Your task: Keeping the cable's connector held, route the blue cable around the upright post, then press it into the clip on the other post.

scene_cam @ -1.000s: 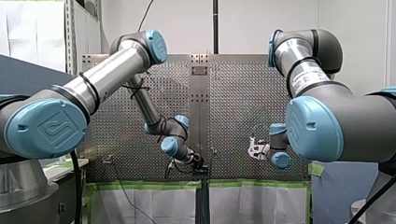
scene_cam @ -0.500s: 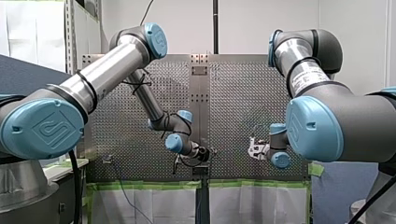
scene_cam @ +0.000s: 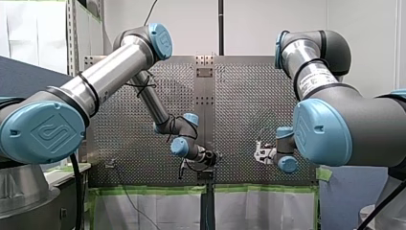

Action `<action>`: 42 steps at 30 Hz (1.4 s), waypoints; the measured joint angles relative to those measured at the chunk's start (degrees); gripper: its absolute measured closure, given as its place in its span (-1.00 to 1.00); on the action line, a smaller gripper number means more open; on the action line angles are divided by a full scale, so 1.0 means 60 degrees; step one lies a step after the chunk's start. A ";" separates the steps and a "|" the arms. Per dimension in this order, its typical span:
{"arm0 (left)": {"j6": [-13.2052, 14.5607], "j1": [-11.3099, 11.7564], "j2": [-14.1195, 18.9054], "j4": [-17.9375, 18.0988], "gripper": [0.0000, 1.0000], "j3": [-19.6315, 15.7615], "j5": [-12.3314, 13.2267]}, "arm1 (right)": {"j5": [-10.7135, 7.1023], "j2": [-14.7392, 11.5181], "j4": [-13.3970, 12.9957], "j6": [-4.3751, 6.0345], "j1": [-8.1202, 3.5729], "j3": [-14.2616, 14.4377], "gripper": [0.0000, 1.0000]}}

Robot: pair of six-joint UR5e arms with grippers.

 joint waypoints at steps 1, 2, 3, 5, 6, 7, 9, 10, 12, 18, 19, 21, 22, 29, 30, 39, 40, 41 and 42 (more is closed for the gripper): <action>-0.0001 0.0000 0.0001 -0.0005 -1.00 0.0000 0.0000 | 0.0000 0.0001 0.0001 0.0010 0.0000 0.0000 1.00; -0.0001 -0.0001 0.0011 -0.0012 -1.00 -0.0005 -0.0003 | 0.0000 0.0000 0.0002 0.0015 0.0001 0.0001 1.00; -0.0001 -0.0002 0.0040 -0.0011 -1.00 -0.0027 -0.0012 | 0.0000 0.0001 0.0005 0.0020 0.0001 0.0002 1.00; -0.0001 0.0002 0.0124 0.0024 -1.00 -0.0112 -0.0035 | -0.0001 0.0000 0.0020 0.0031 -0.0001 0.0004 1.00; 0.0001 0.0012 0.0205 0.0084 -1.00 -0.0194 -0.0072 | -0.0001 0.0000 0.0031 0.0034 -0.0001 0.0004 1.00; 0.0004 0.0019 0.0274 0.0135 -1.00 -0.0264 -0.0113 | 0.0000 -0.0001 0.0047 0.0036 -0.0006 0.0004 1.00; 0.0009 0.0016 0.0436 0.0228 -1.00 -0.0428 -0.0233 | -0.0001 0.0000 0.0064 0.0039 -0.0008 0.0004 1.00; 0.0010 0.0005 0.0506 0.0262 -1.00 -0.0497 -0.0293 | -0.0001 0.0001 0.0074 0.0040 -0.0010 0.0003 1.00; 0.0000 -0.0021 0.0683 0.0374 -1.00 -0.0678 -0.0457 | -0.0001 0.0001 0.0084 0.0040 -0.0012 0.0004 1.00; -0.0354 -0.0047 0.1240 0.0872 -1.00 -0.1235 -0.1007 | 0.0007 -0.0001 0.0115 0.0058 -0.0013 0.0003 1.00; -0.0434 -0.0057 0.1327 0.0961 -1.00 -0.1322 -0.1094 | 0.0008 0.0000 0.0118 0.0070 -0.0014 0.0002 1.00; -0.0633 -0.0075 0.1534 0.1162 -1.00 -0.1528 -0.1299 | 0.0009 0.0001 0.0120 0.0089 -0.0013 0.0000 1.00; -0.0719 -0.0080 0.1622 0.1254 -1.00 -0.1617 -0.1389 | 0.0007 0.0002 0.0122 0.0099 -0.0014 0.0001 1.00; -0.1440 -0.0126 0.2346 0.1710 -1.00 -0.2338 -0.2113 | 0.0012 0.0001 0.0205 0.0114 -0.0013 0.0001 1.00; -0.1556 -0.0135 0.2462 0.1666 -1.00 -0.2456 -0.2227 | 0.0013 0.0002 0.0229 0.0114 -0.0013 0.0001 1.00; -0.2065 -0.0170 0.3258 0.1148 -1.00 -0.3250 -0.3024 | 0.0013 -0.0004 0.0391 0.0115 0.0040 -0.0001 1.00; -0.2113 -0.0173 0.3346 0.1135 -1.00 -0.3340 -0.3111 | 0.0013 -0.0003 0.0394 0.0115 0.0041 0.0001 1.00; -0.2162 -0.0177 0.3434 0.1129 -1.00 -0.3428 -0.3200 | 0.0014 -0.0002 0.0396 0.0115 0.0042 0.0001 1.00; -0.2216 -0.0181 0.3554 0.1126 -1.00 -0.3547 -0.3321 | 0.0014 -0.0002 0.0398 0.0115 0.0042 -0.0001 1.00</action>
